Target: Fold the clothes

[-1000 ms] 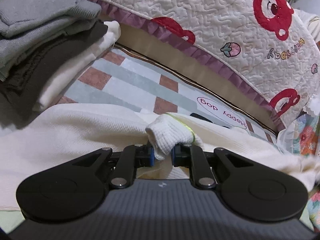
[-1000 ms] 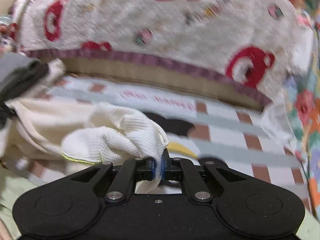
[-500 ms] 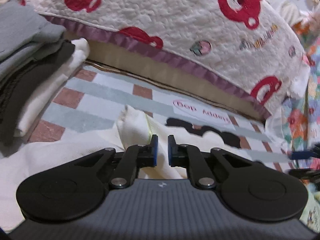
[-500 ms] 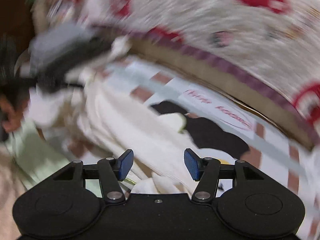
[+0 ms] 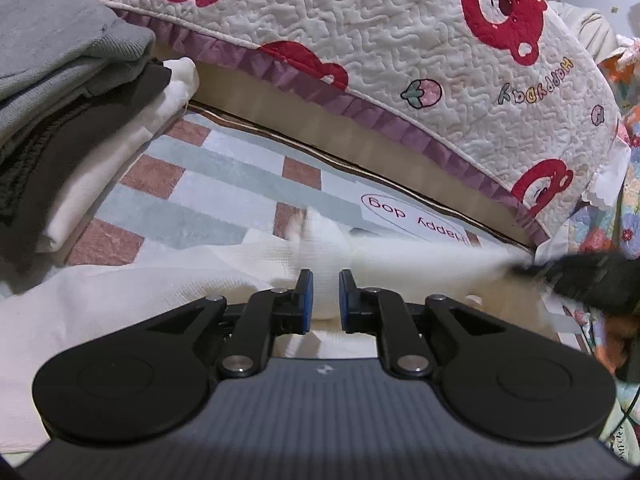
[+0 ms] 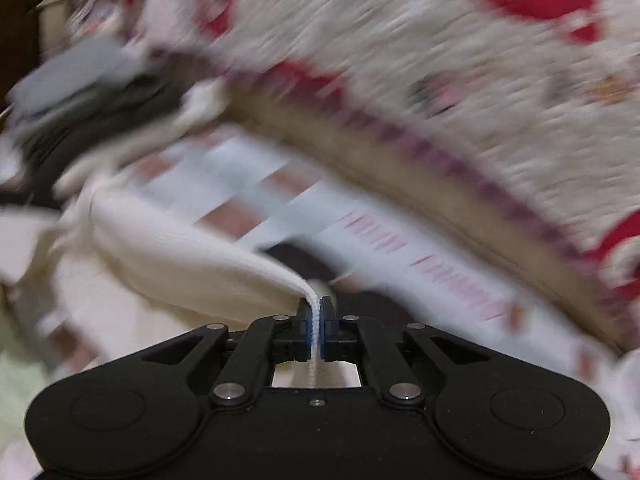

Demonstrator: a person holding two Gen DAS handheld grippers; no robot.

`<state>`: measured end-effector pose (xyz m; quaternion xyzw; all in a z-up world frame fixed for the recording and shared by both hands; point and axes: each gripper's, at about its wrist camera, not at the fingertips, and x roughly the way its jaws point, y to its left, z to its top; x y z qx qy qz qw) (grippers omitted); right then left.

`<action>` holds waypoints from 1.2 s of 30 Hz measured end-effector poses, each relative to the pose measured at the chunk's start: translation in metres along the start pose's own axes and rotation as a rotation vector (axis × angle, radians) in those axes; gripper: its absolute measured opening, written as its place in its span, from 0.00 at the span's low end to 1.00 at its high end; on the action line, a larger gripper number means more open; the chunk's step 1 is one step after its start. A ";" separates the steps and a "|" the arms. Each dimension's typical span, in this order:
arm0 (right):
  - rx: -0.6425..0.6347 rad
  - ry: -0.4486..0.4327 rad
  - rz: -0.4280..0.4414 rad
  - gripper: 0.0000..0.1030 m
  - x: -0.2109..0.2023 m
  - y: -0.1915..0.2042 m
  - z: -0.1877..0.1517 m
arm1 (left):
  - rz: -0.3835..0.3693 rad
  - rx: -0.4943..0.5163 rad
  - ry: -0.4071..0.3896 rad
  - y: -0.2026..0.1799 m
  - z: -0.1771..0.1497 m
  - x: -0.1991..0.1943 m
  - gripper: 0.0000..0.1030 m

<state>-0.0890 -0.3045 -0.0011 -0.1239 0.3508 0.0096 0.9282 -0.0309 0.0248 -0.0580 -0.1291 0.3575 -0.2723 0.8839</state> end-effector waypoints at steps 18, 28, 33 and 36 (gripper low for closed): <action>0.443 0.259 -0.678 0.09 -0.054 -0.197 -0.153 | 0.031 0.196 0.113 -0.060 -0.019 0.031 0.46; 0.443 0.134 0.134 0.58 -0.069 -0.088 -0.116 | 0.011 0.212 0.173 -0.067 -0.031 0.055 0.46; 0.150 0.219 0.403 0.63 -0.047 0.001 -0.089 | -0.018 0.208 0.130 -0.068 -0.028 0.050 0.46; -0.031 0.288 0.268 0.63 -0.032 0.031 -0.096 | -0.029 0.224 0.134 -0.074 -0.029 0.054 0.47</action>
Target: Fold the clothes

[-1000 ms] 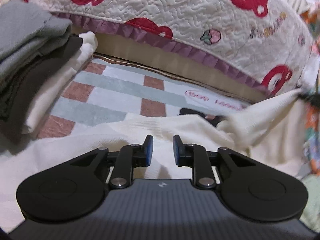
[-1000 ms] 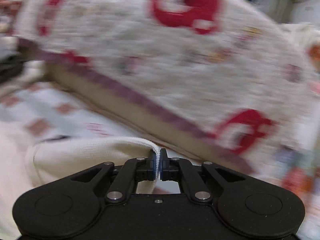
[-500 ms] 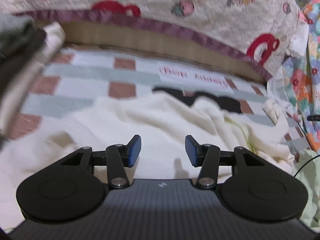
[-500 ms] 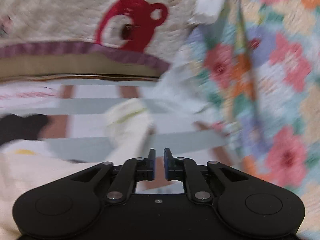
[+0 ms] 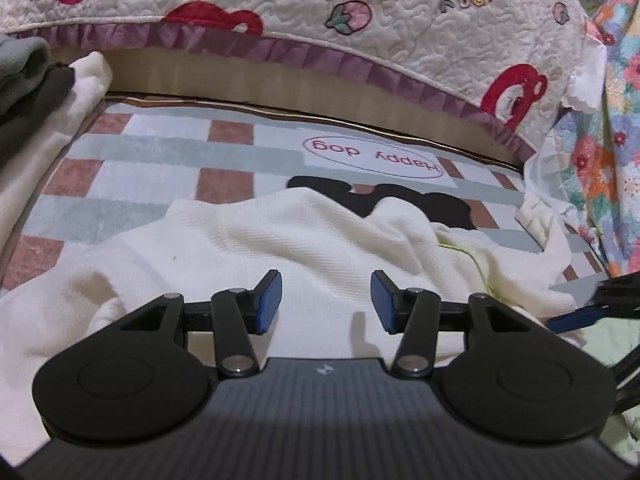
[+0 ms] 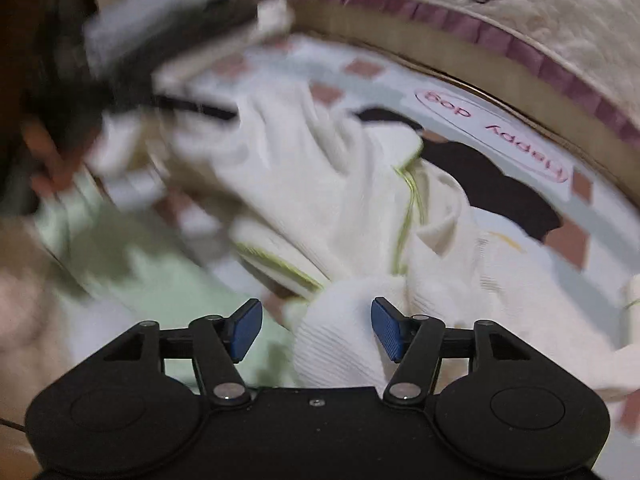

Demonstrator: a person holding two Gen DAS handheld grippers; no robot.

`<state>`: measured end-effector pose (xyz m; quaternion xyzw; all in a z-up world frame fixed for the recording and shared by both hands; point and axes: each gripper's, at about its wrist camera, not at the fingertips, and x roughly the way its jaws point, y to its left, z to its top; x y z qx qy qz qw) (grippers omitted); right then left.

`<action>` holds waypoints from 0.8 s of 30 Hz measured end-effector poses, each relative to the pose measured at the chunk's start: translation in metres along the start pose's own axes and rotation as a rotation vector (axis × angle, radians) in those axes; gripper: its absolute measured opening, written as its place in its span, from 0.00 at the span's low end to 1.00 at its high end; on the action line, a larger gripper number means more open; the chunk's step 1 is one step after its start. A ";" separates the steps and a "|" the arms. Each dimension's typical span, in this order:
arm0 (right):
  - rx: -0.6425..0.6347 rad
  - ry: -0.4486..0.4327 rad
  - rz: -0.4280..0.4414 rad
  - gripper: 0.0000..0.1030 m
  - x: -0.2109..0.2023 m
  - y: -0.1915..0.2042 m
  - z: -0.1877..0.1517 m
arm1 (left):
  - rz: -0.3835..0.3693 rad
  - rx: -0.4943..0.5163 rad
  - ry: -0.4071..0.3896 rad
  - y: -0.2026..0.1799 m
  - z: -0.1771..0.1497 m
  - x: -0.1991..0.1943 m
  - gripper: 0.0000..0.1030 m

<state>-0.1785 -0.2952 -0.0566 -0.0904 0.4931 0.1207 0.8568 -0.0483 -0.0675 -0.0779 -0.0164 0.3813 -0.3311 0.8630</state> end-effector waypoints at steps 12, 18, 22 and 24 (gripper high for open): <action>0.323 -0.326 -0.266 0.05 -0.062 -0.055 -0.013 | -0.017 0.087 0.081 -0.024 -0.008 0.015 0.54; 0.366 -0.495 -0.292 0.05 -0.106 -0.069 0.001 | -0.024 0.077 0.051 -0.021 -0.006 0.010 0.56; 0.320 -0.512 -0.334 0.05 -0.105 -0.060 0.005 | 0.003 0.052 0.057 -0.017 -0.006 0.014 0.56; 0.336 -0.528 -0.376 0.05 -0.109 -0.061 0.006 | 0.018 0.045 0.048 -0.015 -0.006 0.014 0.56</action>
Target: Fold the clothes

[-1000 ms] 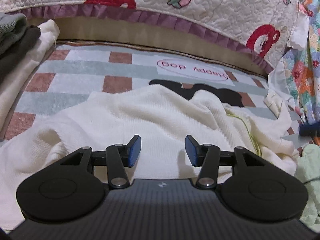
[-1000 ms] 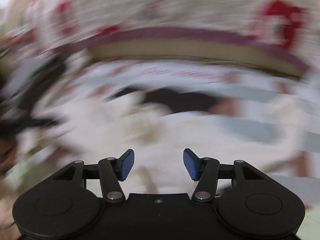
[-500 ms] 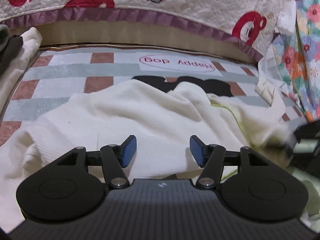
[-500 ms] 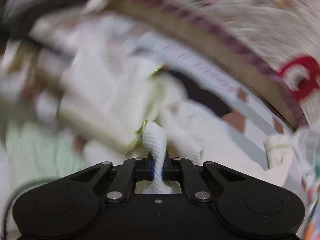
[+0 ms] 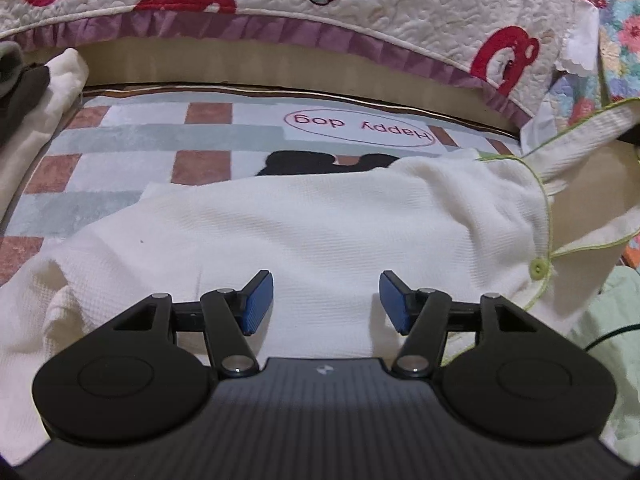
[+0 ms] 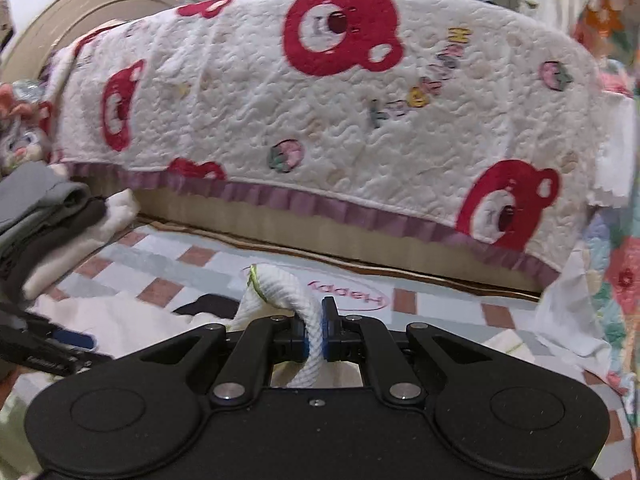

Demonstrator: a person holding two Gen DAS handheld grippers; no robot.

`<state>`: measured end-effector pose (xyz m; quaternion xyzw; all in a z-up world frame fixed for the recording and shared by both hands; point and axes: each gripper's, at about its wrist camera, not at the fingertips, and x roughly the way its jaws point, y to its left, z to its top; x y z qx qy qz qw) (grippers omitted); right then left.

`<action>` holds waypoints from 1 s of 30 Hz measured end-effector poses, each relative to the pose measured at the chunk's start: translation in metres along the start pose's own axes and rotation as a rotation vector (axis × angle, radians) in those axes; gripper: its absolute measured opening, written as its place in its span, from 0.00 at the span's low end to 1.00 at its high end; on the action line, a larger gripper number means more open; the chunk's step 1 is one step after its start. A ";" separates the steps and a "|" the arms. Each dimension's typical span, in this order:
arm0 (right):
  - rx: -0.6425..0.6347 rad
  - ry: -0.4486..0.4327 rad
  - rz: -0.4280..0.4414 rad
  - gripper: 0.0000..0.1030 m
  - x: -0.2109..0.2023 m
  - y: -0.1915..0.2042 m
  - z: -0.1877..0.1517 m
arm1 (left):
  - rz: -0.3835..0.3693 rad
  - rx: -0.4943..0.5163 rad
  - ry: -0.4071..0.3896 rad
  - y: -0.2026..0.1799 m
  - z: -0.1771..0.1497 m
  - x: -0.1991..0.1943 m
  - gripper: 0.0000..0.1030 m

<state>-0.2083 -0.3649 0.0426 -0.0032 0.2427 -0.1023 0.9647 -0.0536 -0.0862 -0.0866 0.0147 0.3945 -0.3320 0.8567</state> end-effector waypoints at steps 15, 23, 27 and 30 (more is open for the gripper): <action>0.091 0.330 -0.103 0.06 0.057 -0.026 -0.072 | 0.178 -0.017 -0.071 0.020 0.006 -0.011 0.57; -0.002 0.389 -0.150 0.09 0.075 -0.029 -0.073 | 0.229 0.182 0.002 0.021 0.027 0.026 0.62; -0.078 0.358 -0.212 0.12 0.080 -0.034 -0.053 | 0.052 0.148 0.164 0.024 0.048 0.055 0.64; -0.028 0.349 -0.261 0.47 0.081 -0.045 -0.046 | 0.036 0.244 0.209 0.001 0.049 0.064 0.64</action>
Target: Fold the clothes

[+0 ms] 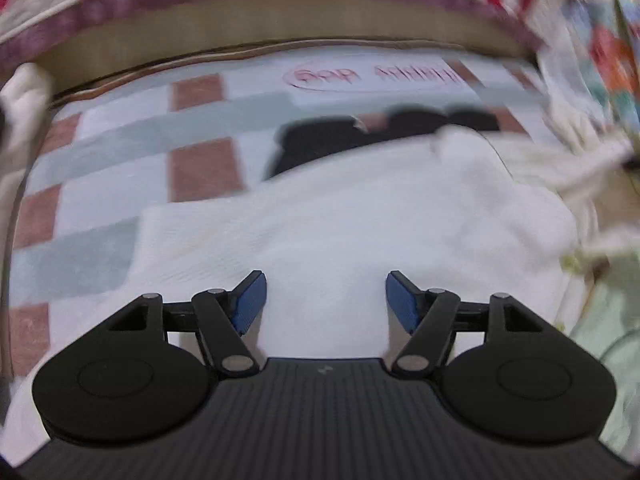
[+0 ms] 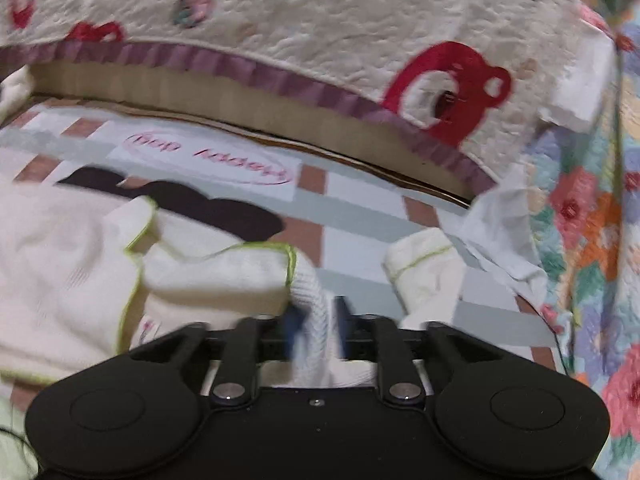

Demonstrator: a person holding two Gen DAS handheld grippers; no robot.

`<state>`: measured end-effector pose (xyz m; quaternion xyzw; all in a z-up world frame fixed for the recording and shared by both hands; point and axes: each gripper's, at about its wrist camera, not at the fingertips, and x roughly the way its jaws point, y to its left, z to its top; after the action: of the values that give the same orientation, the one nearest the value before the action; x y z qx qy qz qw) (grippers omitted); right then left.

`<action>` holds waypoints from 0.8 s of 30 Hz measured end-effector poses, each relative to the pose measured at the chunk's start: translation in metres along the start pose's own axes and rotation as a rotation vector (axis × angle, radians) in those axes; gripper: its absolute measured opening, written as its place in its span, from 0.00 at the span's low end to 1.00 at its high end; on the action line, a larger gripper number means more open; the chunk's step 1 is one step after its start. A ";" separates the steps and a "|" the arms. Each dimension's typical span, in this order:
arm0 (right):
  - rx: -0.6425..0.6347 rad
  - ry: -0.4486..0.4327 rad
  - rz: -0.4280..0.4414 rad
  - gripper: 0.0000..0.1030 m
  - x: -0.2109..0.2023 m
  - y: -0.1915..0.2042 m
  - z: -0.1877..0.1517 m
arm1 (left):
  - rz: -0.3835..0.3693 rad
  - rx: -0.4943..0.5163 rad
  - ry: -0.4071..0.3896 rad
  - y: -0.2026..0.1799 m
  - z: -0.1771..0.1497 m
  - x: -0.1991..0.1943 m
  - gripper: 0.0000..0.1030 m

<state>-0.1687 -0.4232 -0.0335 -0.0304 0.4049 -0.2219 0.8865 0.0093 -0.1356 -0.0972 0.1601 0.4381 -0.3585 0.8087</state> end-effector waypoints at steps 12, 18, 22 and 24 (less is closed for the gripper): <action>0.473 -0.007 0.481 0.50 0.012 -0.009 0.035 | -0.029 -0.105 -0.071 -0.001 -0.024 0.011 0.17; 0.219 0.173 0.472 0.60 0.066 0.073 0.055 | -0.076 -0.137 -0.102 0.003 -0.032 -0.007 0.03; 0.395 0.271 0.429 0.65 0.106 0.082 0.041 | -0.199 -0.244 -0.093 0.011 -0.045 -0.024 0.00; 0.466 0.244 0.520 0.54 0.111 0.079 0.032 | -0.258 -0.270 -0.080 0.012 -0.050 -0.025 0.00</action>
<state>-0.0529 -0.4028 -0.1087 0.3030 0.4405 -0.0776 0.8415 -0.0208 -0.0883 -0.1056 -0.0218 0.4666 -0.4030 0.7870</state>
